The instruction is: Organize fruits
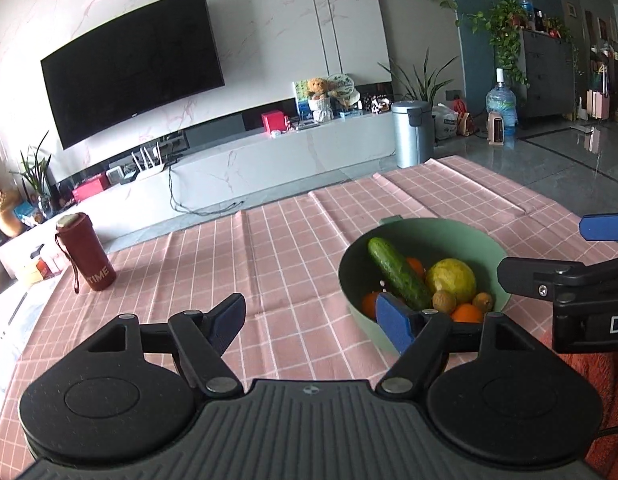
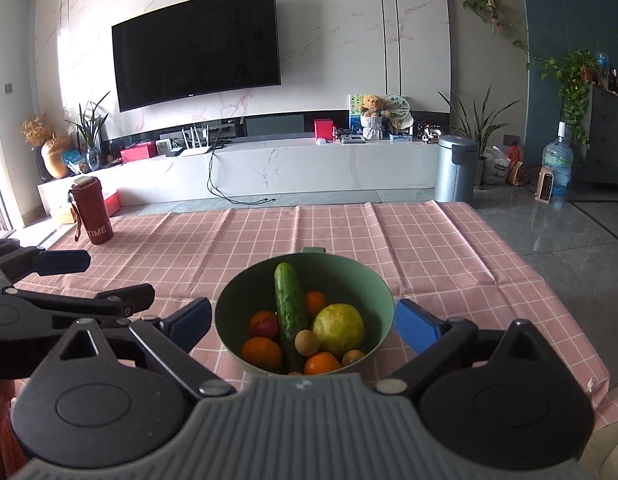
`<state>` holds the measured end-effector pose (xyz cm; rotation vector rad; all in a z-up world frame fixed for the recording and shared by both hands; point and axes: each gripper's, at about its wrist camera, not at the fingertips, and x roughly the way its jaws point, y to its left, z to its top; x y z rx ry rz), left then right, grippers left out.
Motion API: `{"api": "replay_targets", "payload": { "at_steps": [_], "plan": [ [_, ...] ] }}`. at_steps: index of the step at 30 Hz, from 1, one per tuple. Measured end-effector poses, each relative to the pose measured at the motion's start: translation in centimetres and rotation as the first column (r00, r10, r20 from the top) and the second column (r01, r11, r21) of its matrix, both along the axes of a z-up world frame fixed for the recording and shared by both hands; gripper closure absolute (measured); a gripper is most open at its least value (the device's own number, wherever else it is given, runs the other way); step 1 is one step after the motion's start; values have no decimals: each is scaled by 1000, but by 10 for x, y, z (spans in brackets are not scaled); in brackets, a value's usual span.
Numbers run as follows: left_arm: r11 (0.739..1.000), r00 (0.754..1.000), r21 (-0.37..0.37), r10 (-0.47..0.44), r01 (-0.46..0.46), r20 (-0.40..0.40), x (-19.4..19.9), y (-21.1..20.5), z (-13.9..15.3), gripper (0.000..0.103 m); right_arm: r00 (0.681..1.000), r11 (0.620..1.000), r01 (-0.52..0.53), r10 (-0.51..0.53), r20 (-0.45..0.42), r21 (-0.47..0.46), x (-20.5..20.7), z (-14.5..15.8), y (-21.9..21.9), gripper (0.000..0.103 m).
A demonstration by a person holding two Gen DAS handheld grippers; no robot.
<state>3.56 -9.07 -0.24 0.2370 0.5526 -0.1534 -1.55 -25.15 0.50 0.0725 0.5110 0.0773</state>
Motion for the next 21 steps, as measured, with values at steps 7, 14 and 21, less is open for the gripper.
{"api": "replay_targets", "payload": {
  "at_steps": [7, 14, 21],
  "plan": [
    [997, 995, -46, 63, -67, -80, 5, 18, -22, 11, 998, 999, 13, -11, -56, 37, 10, -25, -1, 8],
    [995, 986, -46, 82, -89, -143, 7, 21, -37, 11, 999, 1000, 2, -2, -46, -1, 14, -34, 7, 7],
    [994, 978, -40, 89, -98, -187, 8, 22, -42, 11, 996, 1000, -16, 15, -87, -4, 19, -38, 8, 7]
  ]
}}
